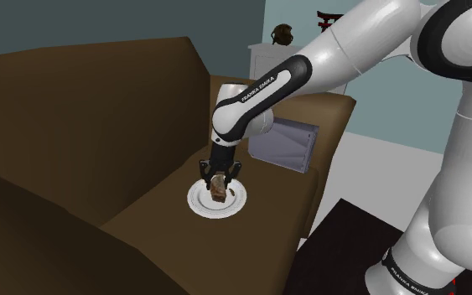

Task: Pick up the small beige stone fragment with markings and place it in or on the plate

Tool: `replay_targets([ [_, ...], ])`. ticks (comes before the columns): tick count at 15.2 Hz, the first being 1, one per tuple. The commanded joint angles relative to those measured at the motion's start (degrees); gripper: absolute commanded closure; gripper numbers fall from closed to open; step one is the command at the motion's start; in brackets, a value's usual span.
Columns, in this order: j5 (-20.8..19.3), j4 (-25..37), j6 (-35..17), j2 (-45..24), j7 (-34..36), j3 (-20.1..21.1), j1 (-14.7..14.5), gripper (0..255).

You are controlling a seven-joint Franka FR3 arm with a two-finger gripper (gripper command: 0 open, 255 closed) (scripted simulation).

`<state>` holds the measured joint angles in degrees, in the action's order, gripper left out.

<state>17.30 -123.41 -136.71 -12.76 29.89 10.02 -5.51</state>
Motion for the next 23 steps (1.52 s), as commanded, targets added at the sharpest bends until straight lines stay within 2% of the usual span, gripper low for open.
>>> replay_targets([
  [1,0.2,-0.5,-1.4,-1.0,-0.4,0.1,0.0,255],
  [9,0.3,-0.6,-1.9,-1.4,-0.6,0.1,0.0,255],
  [10,0.3,-0.6,-1.9,-1.4,-0.6,0.1,0.0,0],
  [15,0.3,-0.6,-1.9,-1.4,-0.6,0.1,0.0,0],
  [19,-0.3,0.9,4.7,3.6,-0.2,-0.6,1.0,0],
  [23,-0.3,0.9,4.7,3.6,-0.2,-0.6,1.0,0],
])
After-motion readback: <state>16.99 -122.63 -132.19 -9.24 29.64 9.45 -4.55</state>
